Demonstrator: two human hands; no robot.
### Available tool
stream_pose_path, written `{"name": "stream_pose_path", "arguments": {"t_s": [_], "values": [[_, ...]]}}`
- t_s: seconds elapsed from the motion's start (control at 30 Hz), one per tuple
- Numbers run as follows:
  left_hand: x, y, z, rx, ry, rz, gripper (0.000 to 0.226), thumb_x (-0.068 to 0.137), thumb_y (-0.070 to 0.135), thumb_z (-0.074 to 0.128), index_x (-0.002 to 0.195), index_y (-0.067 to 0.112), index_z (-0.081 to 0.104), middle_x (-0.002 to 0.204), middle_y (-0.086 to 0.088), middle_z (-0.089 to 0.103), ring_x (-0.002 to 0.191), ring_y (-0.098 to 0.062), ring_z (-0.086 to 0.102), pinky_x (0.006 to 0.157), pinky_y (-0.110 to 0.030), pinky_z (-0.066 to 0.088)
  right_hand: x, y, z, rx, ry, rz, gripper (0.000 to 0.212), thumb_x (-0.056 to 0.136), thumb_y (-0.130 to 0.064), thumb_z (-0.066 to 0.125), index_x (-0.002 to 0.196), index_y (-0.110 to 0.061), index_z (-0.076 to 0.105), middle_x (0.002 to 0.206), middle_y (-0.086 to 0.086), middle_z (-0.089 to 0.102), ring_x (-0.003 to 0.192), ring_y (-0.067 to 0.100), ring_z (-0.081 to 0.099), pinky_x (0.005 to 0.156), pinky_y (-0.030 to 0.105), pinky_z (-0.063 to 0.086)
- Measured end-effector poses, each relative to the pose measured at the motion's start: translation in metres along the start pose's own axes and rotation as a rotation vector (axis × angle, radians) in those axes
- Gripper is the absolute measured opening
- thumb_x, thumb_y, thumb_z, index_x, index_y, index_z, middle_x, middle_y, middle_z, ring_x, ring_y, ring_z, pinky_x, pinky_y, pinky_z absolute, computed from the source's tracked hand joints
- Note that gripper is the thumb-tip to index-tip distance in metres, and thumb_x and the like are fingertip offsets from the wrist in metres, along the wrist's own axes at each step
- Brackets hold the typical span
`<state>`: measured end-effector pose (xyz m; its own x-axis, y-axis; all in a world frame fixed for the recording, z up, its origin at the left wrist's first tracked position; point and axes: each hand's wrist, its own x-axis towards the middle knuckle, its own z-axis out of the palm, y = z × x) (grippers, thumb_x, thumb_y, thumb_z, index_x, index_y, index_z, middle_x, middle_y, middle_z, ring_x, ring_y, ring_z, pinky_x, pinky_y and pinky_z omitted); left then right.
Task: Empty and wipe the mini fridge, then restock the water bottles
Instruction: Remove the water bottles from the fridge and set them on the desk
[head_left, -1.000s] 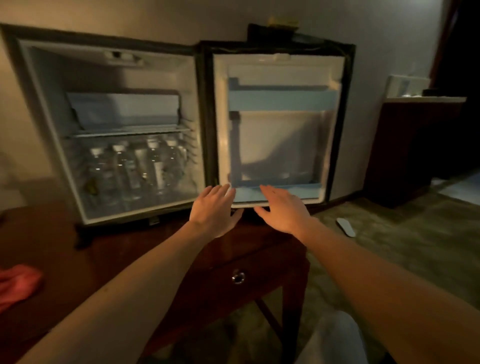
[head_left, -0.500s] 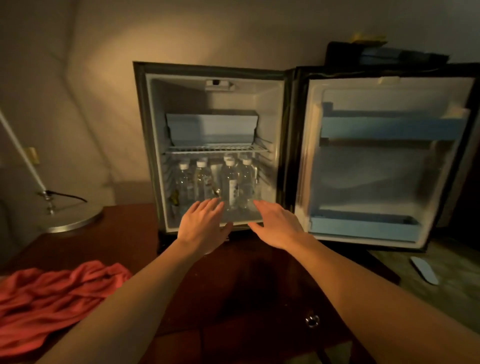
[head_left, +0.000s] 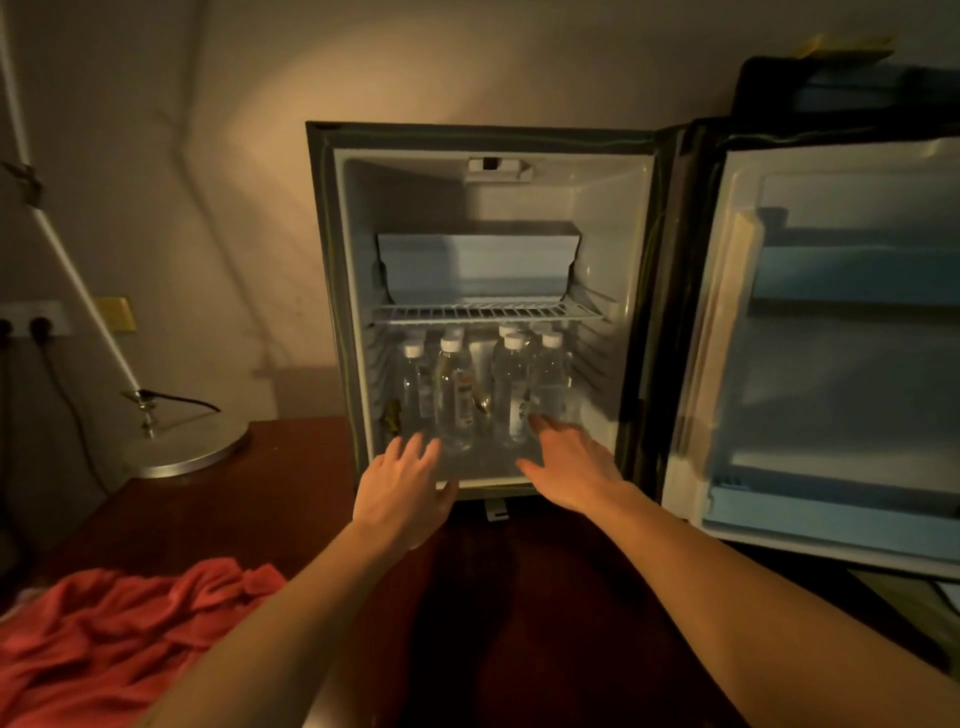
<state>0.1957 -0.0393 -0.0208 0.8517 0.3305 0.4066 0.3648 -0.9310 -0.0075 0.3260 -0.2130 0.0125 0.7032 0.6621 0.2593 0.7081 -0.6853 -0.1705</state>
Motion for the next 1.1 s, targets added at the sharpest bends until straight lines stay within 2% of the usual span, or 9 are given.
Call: {"name": "stream_pose_path", "arguments": {"t_s": [0.17,0.37,0.5,0.63,0.73,0.83,0.9,1.0,1.1], "values": [[0.003,-0.006,0.013,-0.037,-0.041,-0.099,0.057,0.095,0.052,0.045,0.141,0.018,0.040,0.141,-0.006,0.046,0.127,-0.027,0.045,0.098,-0.037,0.047,0.024,-0.010,0.018,0.063,-0.053,-0.061,0.065,0.096,-0.040,0.053,0.152,-0.024,0.025,0.154,0.003,0.036,0.136,0.027,0.040,0.103,0.044,0.044],[0.015,-0.001,0.016,-0.190,-0.071,-0.267,0.052,0.095,0.048,0.050,0.136,0.018,0.041,0.151,-0.012,0.033,0.127,-0.029,0.045,0.091,-0.040,0.052,0.049,-0.026,0.041,0.096,-0.050,-0.109,0.063,0.094,-0.044,0.052,0.150,-0.033,0.023,0.148,-0.001,0.045,0.124,0.031,0.052,0.098,0.047,0.048],[0.024,-0.001,0.021,-0.294,-0.107,-0.410,0.044,0.094,0.044,0.049,0.124,0.012,0.048,0.152,-0.018,0.029,0.120,-0.034,0.050,0.088,-0.045,0.053,0.063,-0.031,0.051,0.051,-0.049,-0.086,0.068,0.096,-0.045,0.049,0.153,-0.034,0.013,0.151,-0.002,0.041,0.130,0.027,0.048,0.096,0.047,0.046],[0.036,0.003,0.024,-0.393,-0.127,-0.507,0.041,0.093,0.040,0.050,0.118,0.007,0.052,0.138,-0.023,0.044,0.115,-0.037,0.052,0.091,-0.045,0.049,0.072,-0.030,0.052,0.048,-0.011,-0.045,0.072,0.096,-0.040,0.048,0.153,-0.038,0.006,0.143,0.000,0.050,0.117,0.026,0.058,0.087,0.041,0.048],[0.046,0.005,0.024,-0.480,-0.079,-0.556,0.043,0.089,0.040,0.052,0.120,0.010,0.052,0.125,-0.019,0.055,0.105,-0.035,0.057,0.090,-0.046,0.051,0.078,-0.028,0.054,0.137,0.024,-0.032,0.072,0.096,-0.032,0.049,0.152,-0.042,0.004,0.148,-0.004,0.043,0.110,0.026,0.061,0.079,0.039,0.048],[0.056,0.005,0.025,-0.528,-0.053,-0.592,0.046,0.088,0.040,0.051,0.125,0.012,0.050,0.124,-0.018,0.056,0.104,-0.035,0.058,0.089,-0.045,0.052,0.086,-0.026,0.055,0.201,0.042,-0.052,0.069,0.097,-0.022,0.048,0.151,-0.040,0.010,0.152,-0.008,0.034,0.108,0.024,0.061,0.068,0.033,0.042],[0.060,0.005,0.026,-0.543,-0.030,-0.610,0.040,0.092,0.033,0.052,0.126,0.011,0.049,0.123,-0.018,0.057,0.106,-0.035,0.057,0.083,-0.039,0.049,0.093,-0.027,0.052,0.237,0.008,-0.054,0.069,0.096,-0.017,0.046,0.151,-0.039,0.010,0.154,-0.006,0.033,0.114,0.028,0.058,0.077,0.038,0.045],[0.063,0.006,0.028,-0.534,-0.002,-0.613,0.036,0.096,0.023,0.051,0.129,0.009,0.048,0.119,-0.017,0.061,0.105,-0.034,0.059,0.076,-0.034,0.041,0.105,-0.030,0.050,0.294,-0.056,-0.032,0.079,0.095,-0.009,0.044,0.154,-0.036,-0.001,0.155,0.007,0.033,0.117,0.034,0.056,0.086,0.042,0.044],[0.064,0.003,0.030,-0.537,0.030,-0.620,0.040,0.095,0.017,0.050,0.133,0.006,0.047,0.118,-0.019,0.062,0.107,-0.037,0.059,0.078,-0.037,0.042,0.120,-0.033,0.055,0.349,-0.027,-0.053,0.091,0.090,-0.004,0.047,0.153,-0.032,-0.012,0.124,0.022,0.058,0.090,0.033,0.061,0.077,0.039,0.047]]}}
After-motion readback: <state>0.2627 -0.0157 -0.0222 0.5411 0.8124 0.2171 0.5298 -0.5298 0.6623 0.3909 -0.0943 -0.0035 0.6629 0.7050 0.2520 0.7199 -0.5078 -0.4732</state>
